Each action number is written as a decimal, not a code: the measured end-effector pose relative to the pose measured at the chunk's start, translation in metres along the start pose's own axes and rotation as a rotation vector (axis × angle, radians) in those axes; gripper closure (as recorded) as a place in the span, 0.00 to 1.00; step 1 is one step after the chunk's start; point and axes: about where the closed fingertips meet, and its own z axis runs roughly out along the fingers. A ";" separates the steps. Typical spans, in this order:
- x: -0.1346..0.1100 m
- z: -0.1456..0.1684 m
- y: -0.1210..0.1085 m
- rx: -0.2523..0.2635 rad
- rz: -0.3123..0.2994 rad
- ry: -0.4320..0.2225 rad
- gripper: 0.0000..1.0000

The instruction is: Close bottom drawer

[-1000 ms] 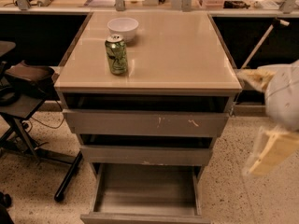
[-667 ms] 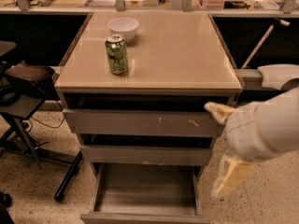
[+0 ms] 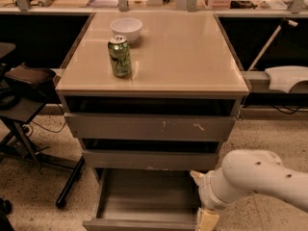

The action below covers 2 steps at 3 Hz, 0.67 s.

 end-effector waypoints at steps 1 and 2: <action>0.014 0.037 -0.006 0.004 0.038 0.002 0.00; 0.014 0.036 -0.006 0.005 0.038 0.001 0.00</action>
Offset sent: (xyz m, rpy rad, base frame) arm 0.0061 -0.0011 -0.0403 -0.0053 0.0162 -0.0329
